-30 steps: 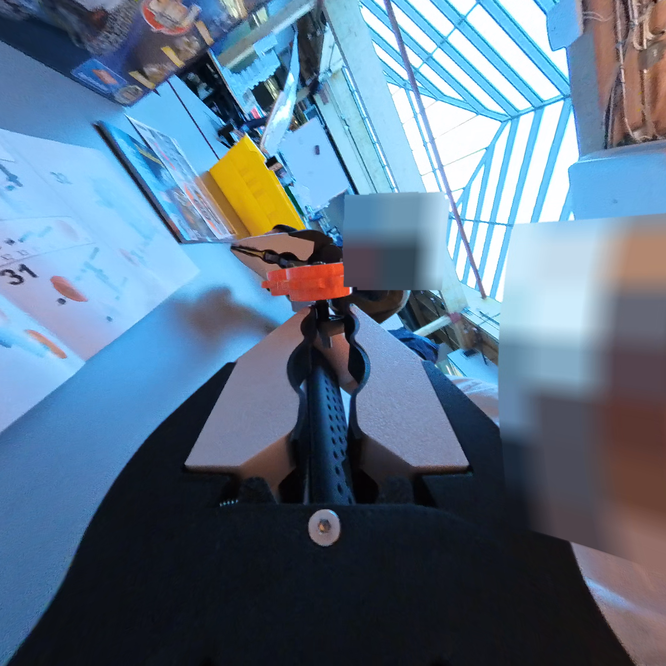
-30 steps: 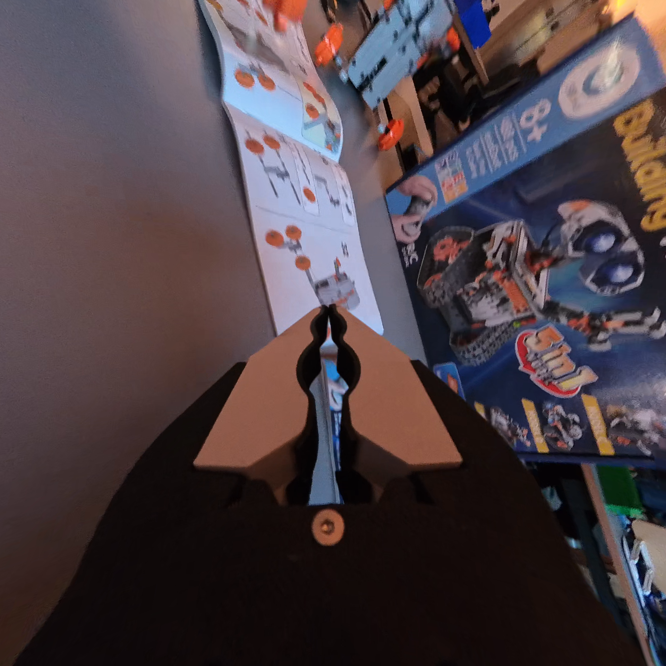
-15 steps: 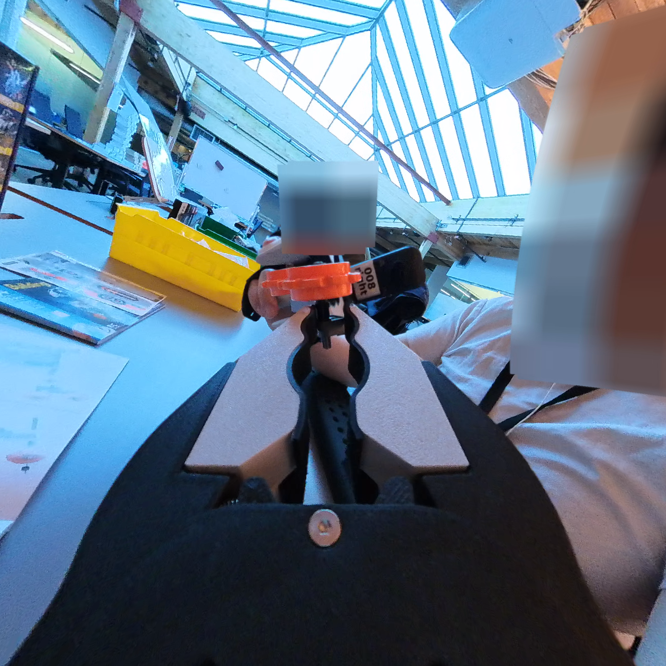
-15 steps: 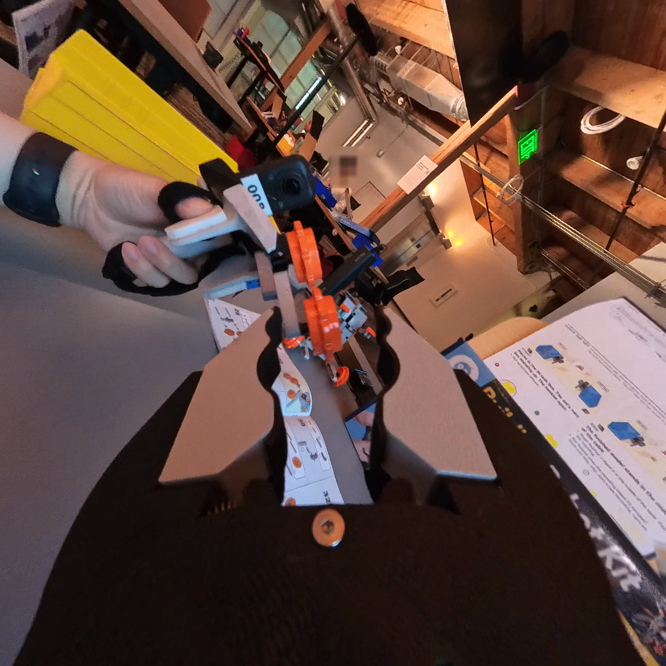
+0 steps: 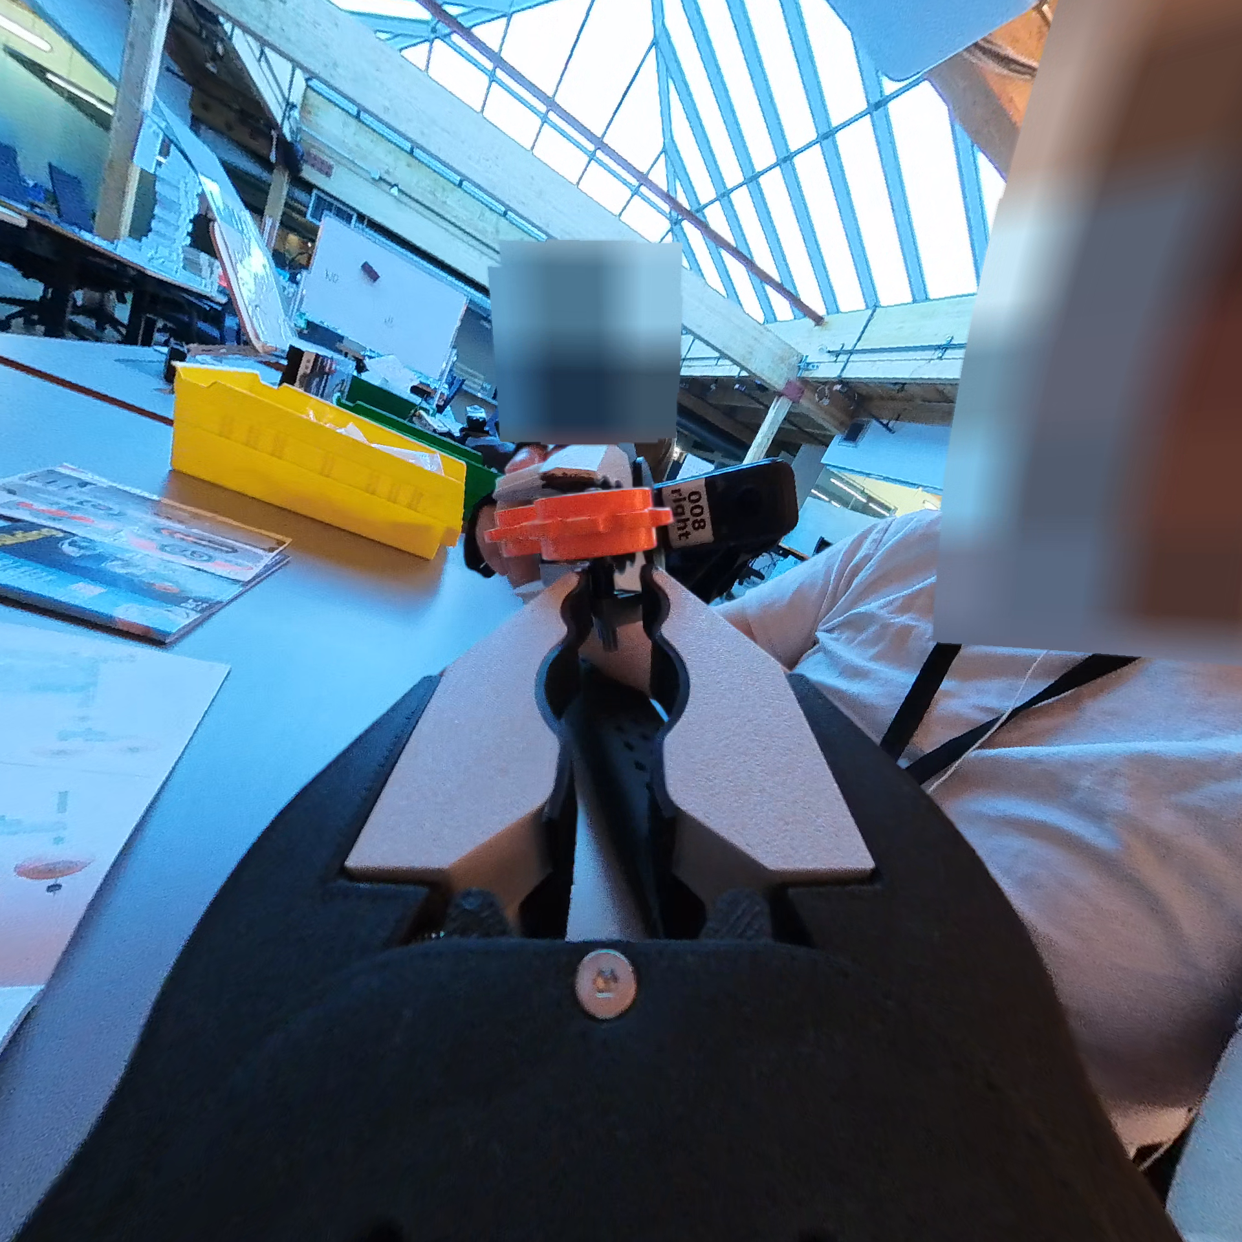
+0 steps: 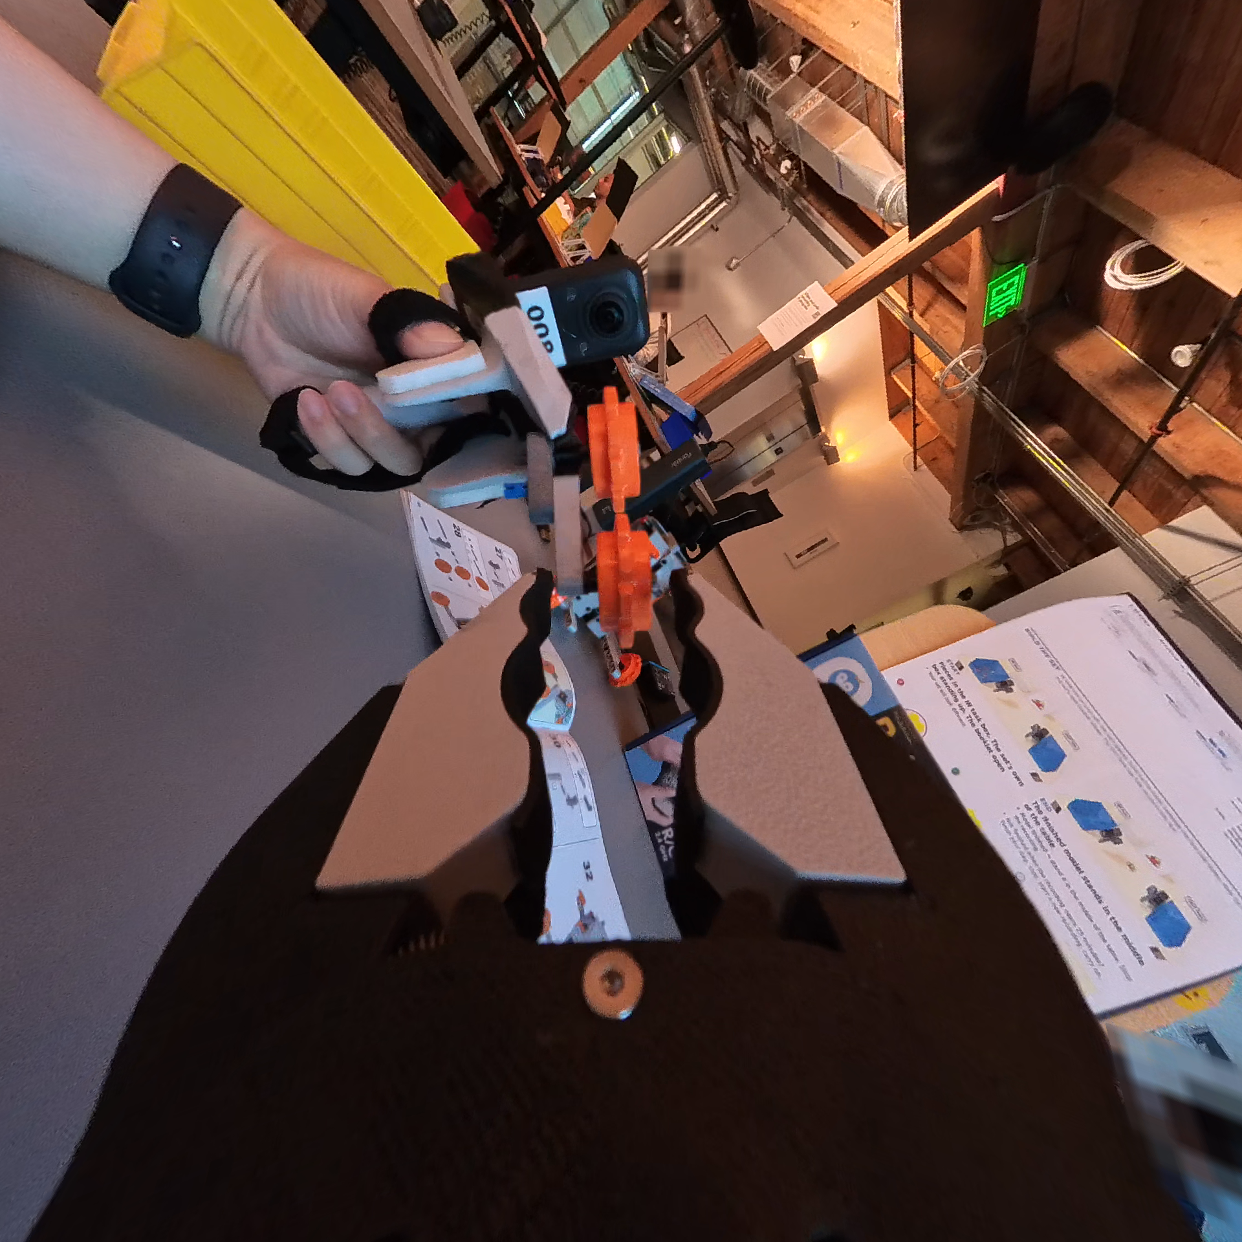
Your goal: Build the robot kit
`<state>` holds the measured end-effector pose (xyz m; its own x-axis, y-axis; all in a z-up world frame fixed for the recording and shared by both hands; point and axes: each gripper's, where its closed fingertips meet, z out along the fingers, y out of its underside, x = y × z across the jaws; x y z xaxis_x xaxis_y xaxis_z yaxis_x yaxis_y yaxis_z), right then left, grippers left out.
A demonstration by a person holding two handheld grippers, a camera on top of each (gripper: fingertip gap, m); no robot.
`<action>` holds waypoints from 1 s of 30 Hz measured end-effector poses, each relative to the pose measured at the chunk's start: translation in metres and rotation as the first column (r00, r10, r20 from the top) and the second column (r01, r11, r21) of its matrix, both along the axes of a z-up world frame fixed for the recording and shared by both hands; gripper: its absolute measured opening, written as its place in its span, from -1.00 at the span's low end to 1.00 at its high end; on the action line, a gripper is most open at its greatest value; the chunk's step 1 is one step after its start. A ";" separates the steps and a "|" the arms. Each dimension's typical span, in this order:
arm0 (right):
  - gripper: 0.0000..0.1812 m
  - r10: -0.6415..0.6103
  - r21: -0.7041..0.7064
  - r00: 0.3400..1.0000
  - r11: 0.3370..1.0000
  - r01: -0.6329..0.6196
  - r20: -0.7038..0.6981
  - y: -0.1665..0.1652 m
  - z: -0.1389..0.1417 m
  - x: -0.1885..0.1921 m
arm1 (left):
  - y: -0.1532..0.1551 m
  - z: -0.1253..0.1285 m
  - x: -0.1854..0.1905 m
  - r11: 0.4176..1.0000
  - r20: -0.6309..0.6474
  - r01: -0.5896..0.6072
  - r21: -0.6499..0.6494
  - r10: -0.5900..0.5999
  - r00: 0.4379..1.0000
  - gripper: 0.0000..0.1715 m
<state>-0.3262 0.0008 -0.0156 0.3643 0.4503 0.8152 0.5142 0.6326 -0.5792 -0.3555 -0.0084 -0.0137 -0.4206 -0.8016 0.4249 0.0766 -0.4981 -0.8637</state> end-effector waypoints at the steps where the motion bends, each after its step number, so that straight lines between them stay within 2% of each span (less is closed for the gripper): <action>1: -0.60 0.007 -0.002 1.000 1.000 -0.007 0.004 -0.001 -0.001 0.002 | 0.000 -0.002 0.001 1.000 -0.008 0.008 -0.005 -0.008 1.000 -0.86; 14: -0.66 0.016 -0.101 1.000 0.995 -0.017 -0.010 0.000 -0.007 0.006 | 0.000 -0.001 0.006 0.997 0.008 0.030 -0.065 -0.029 1.000 -0.86; 24: -0.63 -0.021 -0.041 0.998 0.999 0.023 0.054 0.002 -0.011 0.008 | 0.003 -0.002 0.009 0.996 -0.006 0.024 -0.087 -0.025 1.000 -0.86; 30: -0.82 -0.029 -0.061 0.998 0.998 0.032 0.047 0.003 -0.010 0.011 | 0.001 -0.002 0.010 0.996 -0.009 0.023 -0.084 -0.024 1.000 -0.85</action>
